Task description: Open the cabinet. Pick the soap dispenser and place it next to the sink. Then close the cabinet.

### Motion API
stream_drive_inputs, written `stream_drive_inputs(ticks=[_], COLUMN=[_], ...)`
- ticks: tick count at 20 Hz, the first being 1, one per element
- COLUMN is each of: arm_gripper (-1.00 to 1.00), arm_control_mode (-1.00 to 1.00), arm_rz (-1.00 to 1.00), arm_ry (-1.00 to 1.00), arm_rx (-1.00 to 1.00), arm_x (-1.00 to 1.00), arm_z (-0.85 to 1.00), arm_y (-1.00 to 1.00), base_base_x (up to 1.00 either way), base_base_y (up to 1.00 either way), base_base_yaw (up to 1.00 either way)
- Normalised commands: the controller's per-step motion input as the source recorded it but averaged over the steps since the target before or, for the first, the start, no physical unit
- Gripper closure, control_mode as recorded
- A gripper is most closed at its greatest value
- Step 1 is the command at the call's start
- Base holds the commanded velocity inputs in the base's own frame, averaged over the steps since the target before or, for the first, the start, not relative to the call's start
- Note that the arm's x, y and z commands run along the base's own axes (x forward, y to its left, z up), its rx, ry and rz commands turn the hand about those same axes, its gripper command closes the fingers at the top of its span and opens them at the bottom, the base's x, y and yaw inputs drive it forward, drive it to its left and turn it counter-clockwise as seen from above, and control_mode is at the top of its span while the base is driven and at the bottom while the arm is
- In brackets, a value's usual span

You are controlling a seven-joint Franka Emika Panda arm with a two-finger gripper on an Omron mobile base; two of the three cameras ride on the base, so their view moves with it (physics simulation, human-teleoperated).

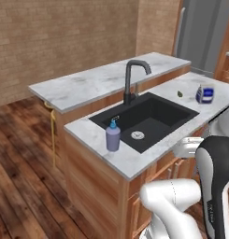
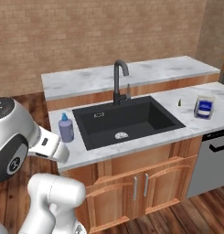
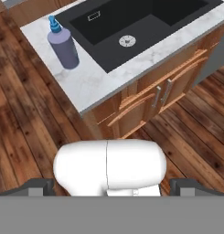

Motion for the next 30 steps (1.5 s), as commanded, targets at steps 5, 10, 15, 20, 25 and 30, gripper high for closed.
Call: stream_drive_inputs(ticks=[5,10,15,20,25,30], arm_gripper=[-1.0,-1.0,-1.0,-1.0,-1.0,-1.0], arm_control_mode=[1.0,1.0,1.0,1.0,1.0,1.0], arm_rz=[0.0,0.0,0.0,0.0,0.0,0.0], arm_ry=[0.0,0.0,0.0,0.0,0.0,0.0], arm_rx=[0.0,0.0,0.0,0.0,0.0,0.0], arm_x=[0.0,0.0,0.0,0.0,0.0,0.0], arm_z=[0.0,0.0,0.0,0.0,0.0,0.0], arm_y=[0.0,0.0,0.0,0.0,0.0,0.0], base_base_x=[-0.39,-0.12,-0.04,-0.01,-0.01,-0.01], base_base_y=[0.04,0.0,0.0,0.0,0.0,0.0], base_base_yaw=[0.38,0.86,1.0,1.0,1.0,1.0])
